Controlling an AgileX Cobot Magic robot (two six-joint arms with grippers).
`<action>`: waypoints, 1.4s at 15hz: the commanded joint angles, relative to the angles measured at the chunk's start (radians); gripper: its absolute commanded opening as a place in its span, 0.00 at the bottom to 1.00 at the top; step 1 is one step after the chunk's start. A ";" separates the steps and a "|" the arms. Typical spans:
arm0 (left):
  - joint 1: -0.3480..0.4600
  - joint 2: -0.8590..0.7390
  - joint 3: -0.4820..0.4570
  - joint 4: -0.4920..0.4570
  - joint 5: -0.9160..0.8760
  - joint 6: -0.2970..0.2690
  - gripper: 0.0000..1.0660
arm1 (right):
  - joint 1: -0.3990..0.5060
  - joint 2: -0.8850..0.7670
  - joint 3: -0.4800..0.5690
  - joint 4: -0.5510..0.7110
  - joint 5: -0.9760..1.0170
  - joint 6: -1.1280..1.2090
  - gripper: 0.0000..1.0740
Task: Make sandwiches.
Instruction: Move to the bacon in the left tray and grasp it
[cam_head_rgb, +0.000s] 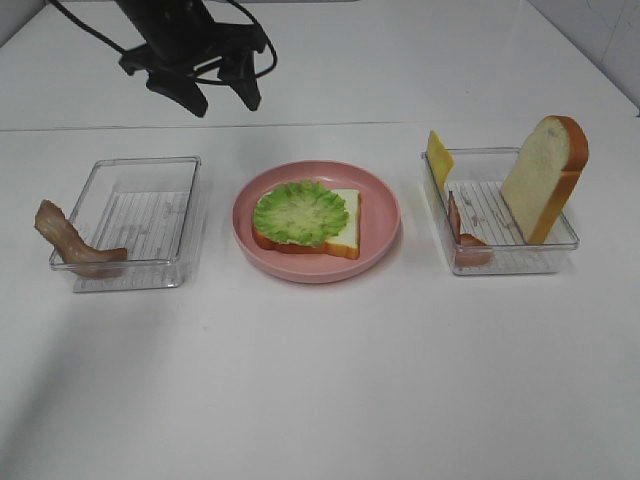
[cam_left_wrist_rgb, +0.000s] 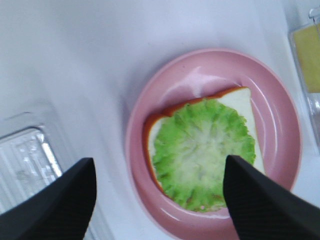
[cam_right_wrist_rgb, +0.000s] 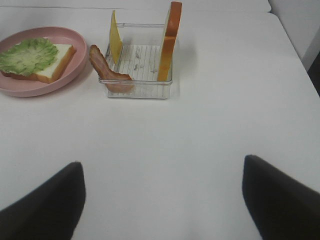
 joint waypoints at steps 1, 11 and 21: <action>0.029 -0.079 0.001 0.081 0.079 -0.009 0.61 | -0.007 -0.011 0.001 0.002 -0.007 -0.006 0.75; 0.215 -0.563 0.553 0.285 0.079 0.002 0.61 | -0.007 -0.011 0.001 0.002 -0.007 -0.006 0.75; 0.265 -0.566 0.966 0.162 -0.203 0.001 0.61 | -0.007 -0.011 0.001 0.002 -0.007 -0.006 0.75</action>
